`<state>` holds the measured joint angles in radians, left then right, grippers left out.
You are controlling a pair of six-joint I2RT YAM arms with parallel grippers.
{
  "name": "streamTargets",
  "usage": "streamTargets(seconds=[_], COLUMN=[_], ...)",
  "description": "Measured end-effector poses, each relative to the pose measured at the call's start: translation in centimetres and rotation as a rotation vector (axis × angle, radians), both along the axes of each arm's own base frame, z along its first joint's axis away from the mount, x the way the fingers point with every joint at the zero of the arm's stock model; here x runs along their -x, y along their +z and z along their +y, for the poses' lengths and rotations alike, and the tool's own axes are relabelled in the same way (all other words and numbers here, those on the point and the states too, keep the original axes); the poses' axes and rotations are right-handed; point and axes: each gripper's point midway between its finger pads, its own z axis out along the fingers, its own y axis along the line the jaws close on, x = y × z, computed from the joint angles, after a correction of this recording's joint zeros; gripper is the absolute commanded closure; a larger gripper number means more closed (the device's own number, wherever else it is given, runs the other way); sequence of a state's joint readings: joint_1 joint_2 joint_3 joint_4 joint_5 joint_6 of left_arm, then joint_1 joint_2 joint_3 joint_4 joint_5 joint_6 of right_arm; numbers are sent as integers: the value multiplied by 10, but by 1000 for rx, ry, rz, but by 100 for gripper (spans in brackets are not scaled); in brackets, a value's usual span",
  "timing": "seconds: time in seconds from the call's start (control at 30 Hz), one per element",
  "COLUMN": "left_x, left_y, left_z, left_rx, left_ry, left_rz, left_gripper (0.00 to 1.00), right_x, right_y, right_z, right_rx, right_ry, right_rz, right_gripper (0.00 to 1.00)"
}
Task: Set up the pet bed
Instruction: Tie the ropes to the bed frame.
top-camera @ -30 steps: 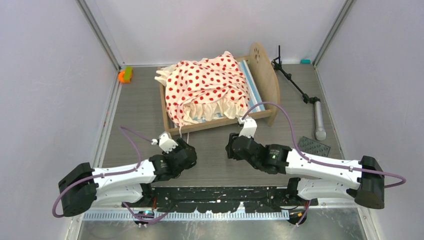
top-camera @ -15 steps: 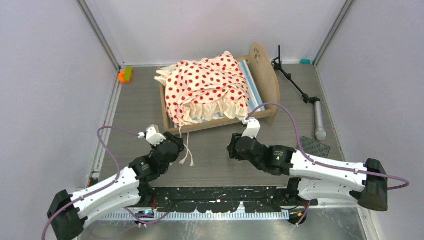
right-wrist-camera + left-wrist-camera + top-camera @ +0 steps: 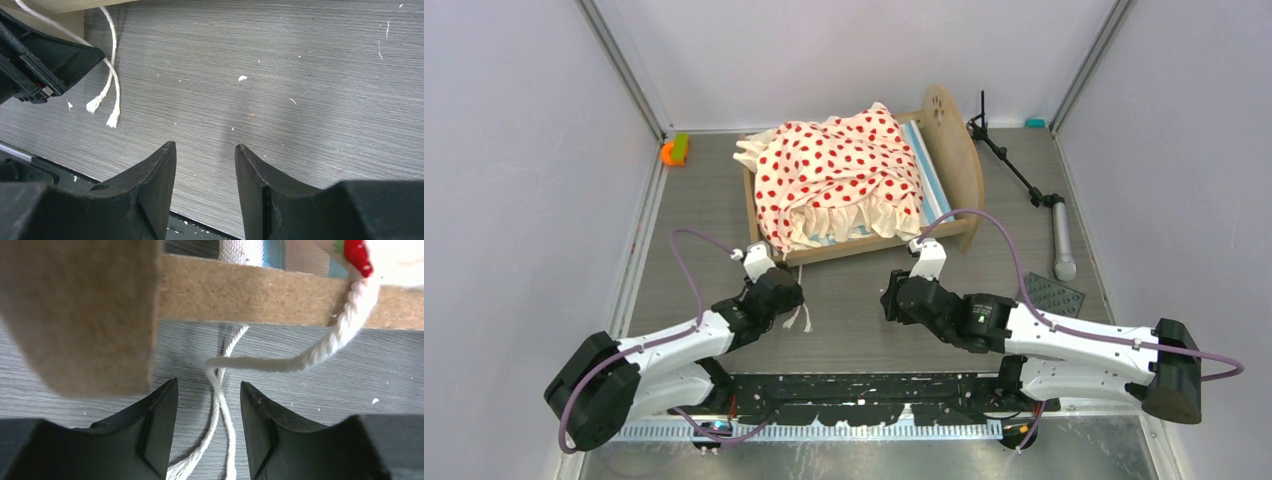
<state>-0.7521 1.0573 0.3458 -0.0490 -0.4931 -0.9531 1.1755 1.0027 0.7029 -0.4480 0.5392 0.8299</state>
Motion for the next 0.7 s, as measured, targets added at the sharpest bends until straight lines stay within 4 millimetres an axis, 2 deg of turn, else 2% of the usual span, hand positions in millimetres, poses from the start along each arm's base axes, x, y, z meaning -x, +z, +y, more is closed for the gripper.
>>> streamTargets(seconds=[0.1, 0.27, 0.4, 0.57, 0.7], left_x=[-2, -9, -11, -15, -18], left_y=[0, 5, 7, 7, 4], left_z=[1, 4, 9, 12, 15], left_rx=[-14, -20, -30, -40, -62], left_ry=[1, 25, 44, 55, 64], left_rz=[-9, -44, -56, -68, -74], left_gripper=[53, 65, 70, 72, 78], right_x=[1, 5, 12, 22, 29], right_y=[-2, -5, -4, -7, -10], right_z=[0, 6, 19, 37, 52], right_rx=[-2, -8, -24, -33, -59], right_ry=[2, 50, 148, 272, 375], right_rz=[3, 12, 8, 15, 5], right_gripper=[48, 48, 48, 48, 46])
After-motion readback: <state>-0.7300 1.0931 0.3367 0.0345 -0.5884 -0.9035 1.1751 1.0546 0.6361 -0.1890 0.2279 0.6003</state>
